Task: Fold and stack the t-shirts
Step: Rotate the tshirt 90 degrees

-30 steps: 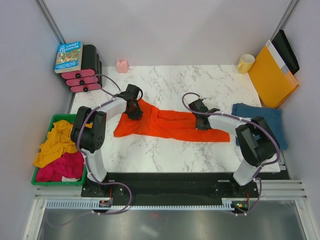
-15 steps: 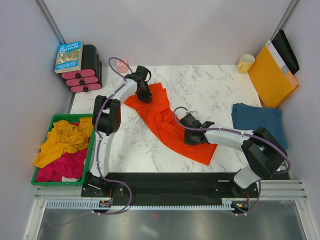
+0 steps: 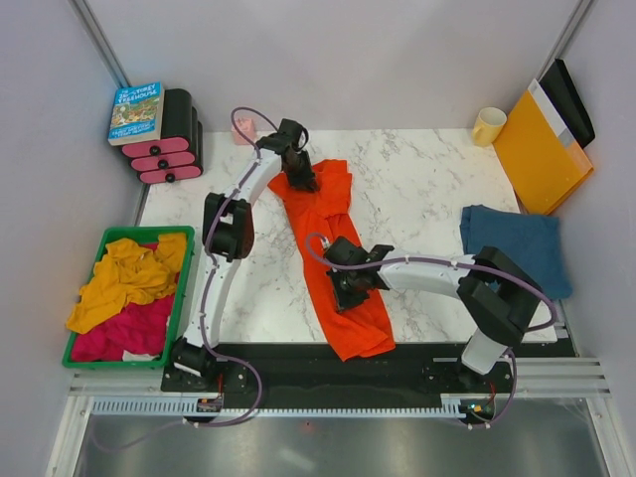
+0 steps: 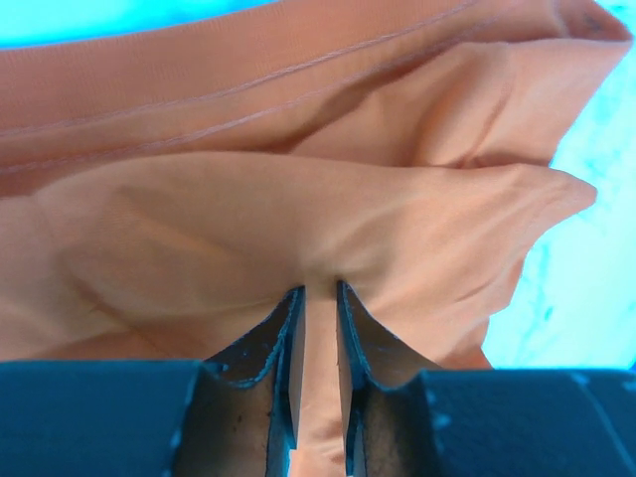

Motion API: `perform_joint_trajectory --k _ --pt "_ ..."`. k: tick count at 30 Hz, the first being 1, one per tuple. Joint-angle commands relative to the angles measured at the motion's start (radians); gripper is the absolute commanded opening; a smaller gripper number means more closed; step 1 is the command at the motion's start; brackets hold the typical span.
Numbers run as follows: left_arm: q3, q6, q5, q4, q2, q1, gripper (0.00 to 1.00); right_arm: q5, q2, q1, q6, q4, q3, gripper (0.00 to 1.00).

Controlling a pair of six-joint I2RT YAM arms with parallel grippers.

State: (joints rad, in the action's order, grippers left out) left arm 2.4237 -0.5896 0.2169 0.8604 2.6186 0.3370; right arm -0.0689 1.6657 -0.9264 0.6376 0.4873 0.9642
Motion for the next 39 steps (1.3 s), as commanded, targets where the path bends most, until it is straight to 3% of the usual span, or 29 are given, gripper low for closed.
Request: perform_joint_trajectory --k 1,4,5,9,13,14,16,18,23,28,34,39 --pt "0.069 0.059 0.136 -0.05 0.017 0.011 0.27 -0.121 0.043 0.0 -0.102 -0.036 0.12 0.02" --pt "0.063 0.066 0.154 -0.057 -0.029 0.01 0.28 -0.019 0.037 0.007 -0.108 -0.033 0.183 0.08" --pt "0.019 0.065 0.101 -0.06 -0.058 0.011 0.29 0.009 0.004 0.023 -0.105 -0.033 0.198 0.12" --pt "-0.223 0.082 -0.016 -0.162 -0.311 0.004 0.38 0.156 -0.11 0.07 -0.134 -0.018 0.283 0.47" --pt "-0.428 0.067 -0.068 -0.233 -0.547 -0.024 0.41 0.221 -0.149 0.158 -0.179 -0.001 0.401 0.58" --pt "-0.508 0.059 -0.08 -0.235 -0.636 -0.027 0.41 0.227 -0.117 0.191 -0.209 0.0 0.422 0.57" --pt "-0.612 0.047 -0.077 -0.241 -0.724 -0.027 0.38 0.27 -0.075 0.212 -0.242 -0.009 0.479 0.28" --pt "-0.808 0.01 -0.073 -0.285 -0.86 -0.018 0.35 0.352 0.014 0.225 -0.282 -0.012 0.53 0.01" --pt "-1.272 -0.065 -0.12 -0.385 -1.144 0.029 0.32 0.356 0.294 0.25 -0.303 -0.029 0.747 0.0" --pt "-1.529 -0.098 -0.107 -0.396 -1.42 0.082 0.32 0.347 0.547 0.261 -0.311 -0.033 0.965 0.0" --pt "-1.637 -0.066 -0.047 -0.361 -1.614 0.088 0.32 0.351 0.684 0.27 -0.323 -0.065 1.075 0.0" --pt "-1.628 -0.026 -0.045 -0.293 -1.615 0.096 0.31 0.34 0.784 0.294 -0.299 -0.072 1.148 0.02"
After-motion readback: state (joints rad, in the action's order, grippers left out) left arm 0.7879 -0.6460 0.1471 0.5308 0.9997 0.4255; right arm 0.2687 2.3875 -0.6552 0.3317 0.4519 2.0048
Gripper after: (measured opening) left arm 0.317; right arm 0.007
